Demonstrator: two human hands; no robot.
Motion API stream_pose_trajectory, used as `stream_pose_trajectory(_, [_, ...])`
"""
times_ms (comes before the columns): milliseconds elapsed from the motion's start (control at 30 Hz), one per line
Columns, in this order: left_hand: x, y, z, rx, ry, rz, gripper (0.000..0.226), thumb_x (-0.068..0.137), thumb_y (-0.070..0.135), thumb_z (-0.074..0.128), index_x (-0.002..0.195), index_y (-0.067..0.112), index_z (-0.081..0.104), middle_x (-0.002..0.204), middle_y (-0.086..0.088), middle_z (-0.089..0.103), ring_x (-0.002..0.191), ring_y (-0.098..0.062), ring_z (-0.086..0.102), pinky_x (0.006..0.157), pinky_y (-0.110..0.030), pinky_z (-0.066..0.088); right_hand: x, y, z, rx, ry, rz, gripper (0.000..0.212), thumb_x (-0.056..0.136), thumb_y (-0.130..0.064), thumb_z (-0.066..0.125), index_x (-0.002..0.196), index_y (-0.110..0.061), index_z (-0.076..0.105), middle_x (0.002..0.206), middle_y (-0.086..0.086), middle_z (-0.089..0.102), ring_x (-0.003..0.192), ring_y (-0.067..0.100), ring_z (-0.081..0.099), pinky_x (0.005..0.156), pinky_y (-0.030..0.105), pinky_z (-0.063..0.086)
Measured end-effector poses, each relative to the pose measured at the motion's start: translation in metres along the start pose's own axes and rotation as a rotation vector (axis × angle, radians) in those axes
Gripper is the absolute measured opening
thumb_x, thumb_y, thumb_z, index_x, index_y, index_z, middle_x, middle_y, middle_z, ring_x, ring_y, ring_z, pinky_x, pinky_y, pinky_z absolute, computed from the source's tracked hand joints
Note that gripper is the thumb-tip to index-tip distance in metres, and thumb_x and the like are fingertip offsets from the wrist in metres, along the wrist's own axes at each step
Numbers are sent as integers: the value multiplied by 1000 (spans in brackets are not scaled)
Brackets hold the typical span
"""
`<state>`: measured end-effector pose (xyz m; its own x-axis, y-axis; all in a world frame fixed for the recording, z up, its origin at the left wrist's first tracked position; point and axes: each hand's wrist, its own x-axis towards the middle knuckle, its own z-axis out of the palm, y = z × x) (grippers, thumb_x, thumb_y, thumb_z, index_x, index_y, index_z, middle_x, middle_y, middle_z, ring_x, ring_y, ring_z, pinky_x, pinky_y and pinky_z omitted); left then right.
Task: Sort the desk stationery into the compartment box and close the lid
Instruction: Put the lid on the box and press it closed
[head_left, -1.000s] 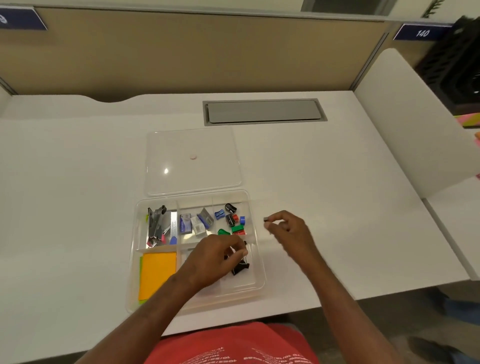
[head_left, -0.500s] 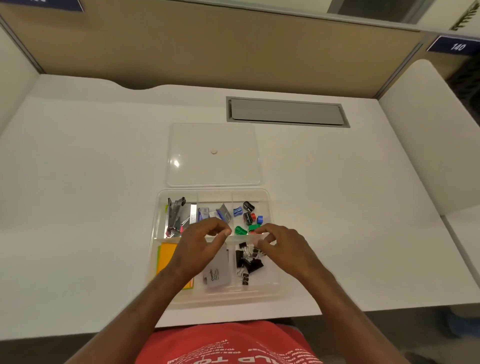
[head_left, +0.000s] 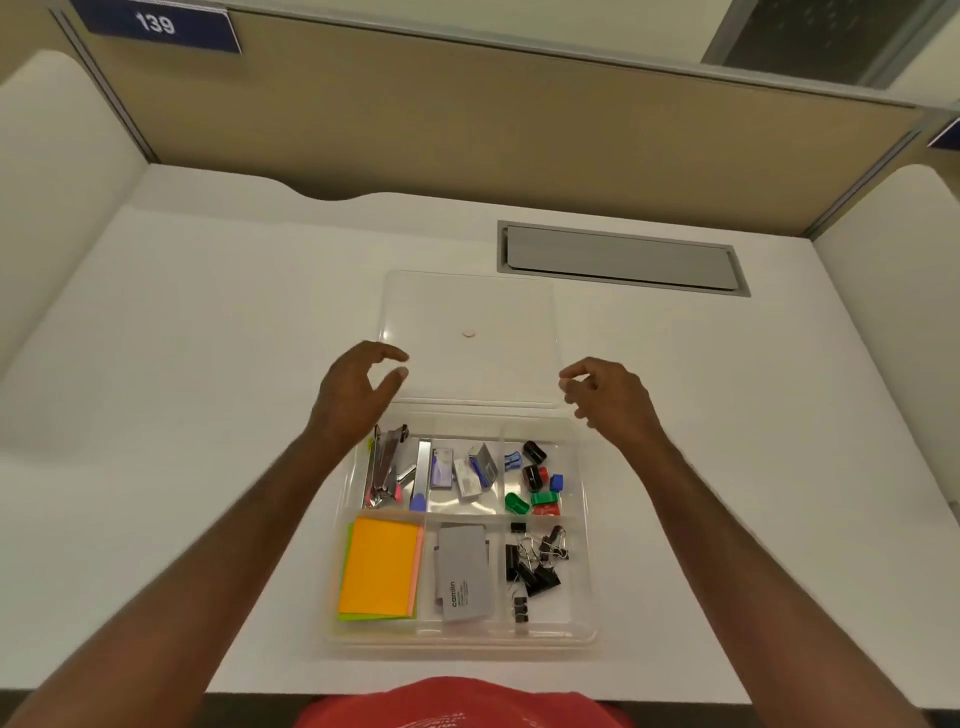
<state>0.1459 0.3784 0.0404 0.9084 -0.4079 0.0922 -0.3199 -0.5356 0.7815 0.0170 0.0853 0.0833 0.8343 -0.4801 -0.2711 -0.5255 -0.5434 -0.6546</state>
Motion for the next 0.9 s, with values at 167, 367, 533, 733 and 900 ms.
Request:
stream_pose_trajectory(167, [51,-21,0,-104,0,-285,27,92,25,68,116,14,65,118,-2,67,104,-21,63,91,-32,48,55,-8,5,21,35,108,16,90,-29,59,98,-23,72,104,4,74,92,27,71,88,48,57])
stream_pose_trajectory(367, [90,-34,9,-261,-26,-574,39,92,31,65,125,11,61,122,-15,66,116,-35,60,103,-51,48,104,-3,6,157,57,285,18,86,-18,60,96,-11,73,91,10,73,74,29,71,73,41,62])
stream_pose_trajectory(533, [111,-39,12,-260,34,-660,36,86,25,63,104,-6,66,109,-28,67,98,-48,63,95,-51,52,130,5,13,300,-11,461,25,89,-13,66,107,4,66,79,16,65,55,21,53,51,28,44])
stream_pose_trajectory(733, [122,-33,18,-286,60,-757,15,86,14,58,77,3,60,76,-17,54,63,-30,48,70,-37,40,140,2,21,439,-58,586,38,97,-43,54,97,-6,64,61,3,50,43,11,34,36,16,28])
stream_pose_trajectory(900, [122,-26,26,-259,144,-782,20,85,9,55,66,5,54,70,-14,49,71,-27,48,67,-34,36,136,0,15,648,-140,589,50,100,-59,38,96,-13,58,67,5,55,44,9,35,36,15,28])
